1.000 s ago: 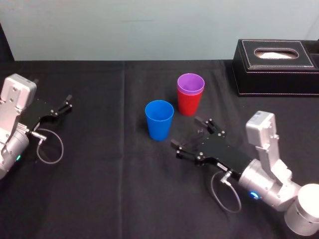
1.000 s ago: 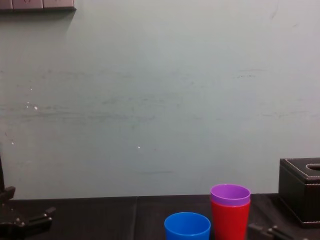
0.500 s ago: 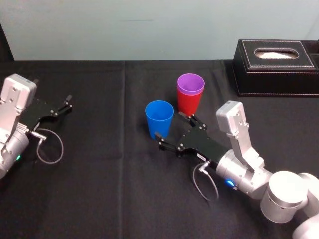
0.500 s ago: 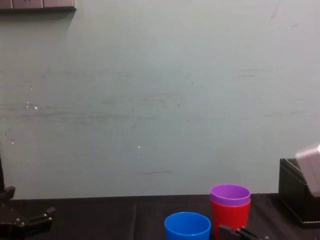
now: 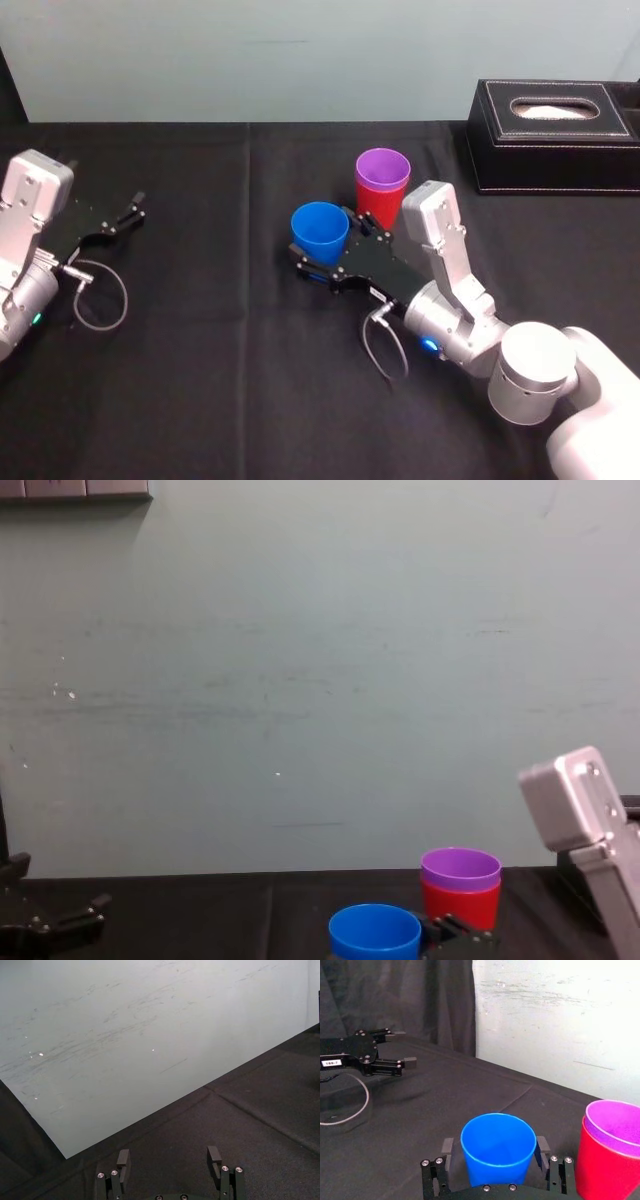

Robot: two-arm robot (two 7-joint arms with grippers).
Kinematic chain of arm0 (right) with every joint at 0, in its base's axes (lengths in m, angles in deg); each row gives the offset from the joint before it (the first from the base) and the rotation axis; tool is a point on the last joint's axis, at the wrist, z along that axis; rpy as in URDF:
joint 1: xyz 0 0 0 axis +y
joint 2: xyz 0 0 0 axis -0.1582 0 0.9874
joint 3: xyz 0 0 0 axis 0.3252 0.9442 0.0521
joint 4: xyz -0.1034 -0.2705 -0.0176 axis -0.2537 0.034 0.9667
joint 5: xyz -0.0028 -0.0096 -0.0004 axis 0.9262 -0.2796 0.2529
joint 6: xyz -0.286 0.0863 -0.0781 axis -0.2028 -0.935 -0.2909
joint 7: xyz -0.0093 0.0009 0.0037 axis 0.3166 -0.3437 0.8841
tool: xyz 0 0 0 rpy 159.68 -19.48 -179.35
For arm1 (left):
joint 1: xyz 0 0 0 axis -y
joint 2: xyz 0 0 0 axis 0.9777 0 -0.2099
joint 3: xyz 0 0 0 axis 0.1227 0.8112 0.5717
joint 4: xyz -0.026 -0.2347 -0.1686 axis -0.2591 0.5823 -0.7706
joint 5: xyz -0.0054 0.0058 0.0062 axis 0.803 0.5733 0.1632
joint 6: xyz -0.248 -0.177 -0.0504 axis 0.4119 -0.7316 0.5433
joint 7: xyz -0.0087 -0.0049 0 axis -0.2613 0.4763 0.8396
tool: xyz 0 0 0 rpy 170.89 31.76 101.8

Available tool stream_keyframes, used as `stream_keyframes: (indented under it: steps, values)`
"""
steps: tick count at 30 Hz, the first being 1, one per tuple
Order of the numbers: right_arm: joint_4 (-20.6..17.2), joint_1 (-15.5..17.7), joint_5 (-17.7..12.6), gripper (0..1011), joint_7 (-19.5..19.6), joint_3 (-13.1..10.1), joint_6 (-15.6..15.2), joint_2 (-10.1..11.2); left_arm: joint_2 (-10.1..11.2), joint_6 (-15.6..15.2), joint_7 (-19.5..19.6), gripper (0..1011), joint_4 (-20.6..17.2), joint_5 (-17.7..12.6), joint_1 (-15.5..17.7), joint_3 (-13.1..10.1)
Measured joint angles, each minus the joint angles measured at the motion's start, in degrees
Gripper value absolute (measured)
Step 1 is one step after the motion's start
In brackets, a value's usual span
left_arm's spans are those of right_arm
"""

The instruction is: Stack the three plastic cups sequentially using one hand.

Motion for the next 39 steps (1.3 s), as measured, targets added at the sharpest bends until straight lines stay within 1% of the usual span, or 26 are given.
stream_keyframes:
  steps: [4,13,29,33,34,36,37,39]
  values:
    - [1.12,-1.00,0.58,1003,0.30,0.15,-0.06,-0.81,0.00,0.00,0.00,1005,0.00,0.00,0.00,0.00]
    - [2.60,-2.23,0.89,1003,0.41,0.07,-0.37,-1.82,0.00,0.00,0.00,1005,0.00,0.00,0.00,0.00]
    - [2.44,-2.13,0.89,1002,0.38,-0.02,-0.38,-1.69,0.00,0.00,0.00,1005,0.00,0.00,0.00,0.00]
    - [2.40,-2.11,0.88,964,0.37,-0.02,-0.37,-1.67,0.00,0.00,0.00,1005,0.00,0.00,0.00,0.00]
    - [2.39,-2.11,0.88,920,0.37,-0.01,-0.36,-1.67,0.00,0.00,0.00,1005,0.00,0.00,0.00,0.00]
    - [2.38,-2.10,0.87,890,0.36,-0.02,-0.36,-1.66,0.00,0.00,0.00,1005,0.00,0.00,0.00,0.00]
    - [2.38,-2.09,0.87,841,0.37,-0.02,-0.36,-1.66,0.00,0.00,0.00,1005,0.00,0.00,0.00,0.00]
    - [2.37,-2.08,0.87,817,0.37,-0.01,-0.36,-1.64,0.00,0.00,0.00,1005,0.00,0.00,0.00,0.00]
